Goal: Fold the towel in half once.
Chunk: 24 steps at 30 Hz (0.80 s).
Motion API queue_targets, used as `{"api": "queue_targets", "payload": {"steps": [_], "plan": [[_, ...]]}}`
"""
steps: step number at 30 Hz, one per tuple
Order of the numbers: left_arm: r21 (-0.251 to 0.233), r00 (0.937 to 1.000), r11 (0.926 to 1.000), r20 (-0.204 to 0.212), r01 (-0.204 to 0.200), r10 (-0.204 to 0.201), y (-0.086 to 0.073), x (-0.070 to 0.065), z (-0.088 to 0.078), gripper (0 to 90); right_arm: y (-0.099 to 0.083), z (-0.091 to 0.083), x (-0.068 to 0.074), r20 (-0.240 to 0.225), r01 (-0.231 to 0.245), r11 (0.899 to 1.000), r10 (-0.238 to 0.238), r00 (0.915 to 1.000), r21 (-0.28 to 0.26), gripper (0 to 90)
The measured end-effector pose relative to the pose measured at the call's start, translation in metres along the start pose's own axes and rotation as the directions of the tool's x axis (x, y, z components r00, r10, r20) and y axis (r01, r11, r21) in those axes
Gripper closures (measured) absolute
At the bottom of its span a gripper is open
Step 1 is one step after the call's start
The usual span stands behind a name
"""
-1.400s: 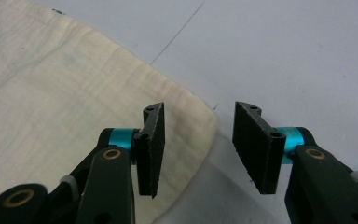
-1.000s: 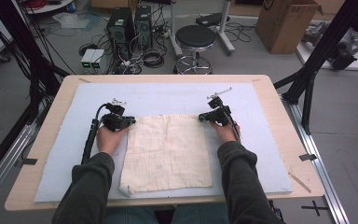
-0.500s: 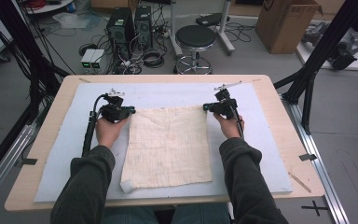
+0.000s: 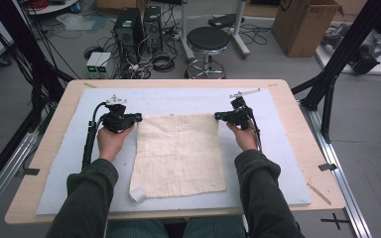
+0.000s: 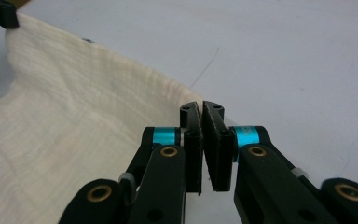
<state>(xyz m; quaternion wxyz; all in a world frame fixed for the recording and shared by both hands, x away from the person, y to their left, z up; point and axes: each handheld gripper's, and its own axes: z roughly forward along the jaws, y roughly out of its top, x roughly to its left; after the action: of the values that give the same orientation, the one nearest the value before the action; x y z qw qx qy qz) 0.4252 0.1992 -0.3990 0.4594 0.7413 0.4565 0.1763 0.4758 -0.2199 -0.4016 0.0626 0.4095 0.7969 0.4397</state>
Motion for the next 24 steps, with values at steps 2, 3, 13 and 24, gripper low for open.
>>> {"api": "queue_targets", "payload": {"steps": [2,3,13,24], "plan": [[-0.006,0.9998,0.9998,0.005,-0.018,0.018,-0.001,-0.003,-0.004,87.6,0.000,-0.004,0.003,-0.019,0.006,1.000,-0.006,0.9998,-0.009,86.5],[-0.006,0.9996,0.9996,0.002,-0.028,0.028,-0.001,-0.005,-0.005,87.6,-0.001,-0.006,0.004,-0.029,0.016,1.000,-0.016,0.9994,-0.023,86.5],[-0.015,0.9951,0.9952,0.019,-0.097,0.097,-0.012,-0.016,-0.027,87.6,-0.006,-0.026,0.022,-0.086,0.073,0.996,-0.076,0.9934,-0.041,86.5],[-0.031,0.9857,0.9870,0.055,-0.158,0.159,-0.025,-0.029,-0.050,87.6,-0.015,-0.042,0.036,-0.140,0.123,0.992,-0.126,0.9821,-0.026,86.5]]}}
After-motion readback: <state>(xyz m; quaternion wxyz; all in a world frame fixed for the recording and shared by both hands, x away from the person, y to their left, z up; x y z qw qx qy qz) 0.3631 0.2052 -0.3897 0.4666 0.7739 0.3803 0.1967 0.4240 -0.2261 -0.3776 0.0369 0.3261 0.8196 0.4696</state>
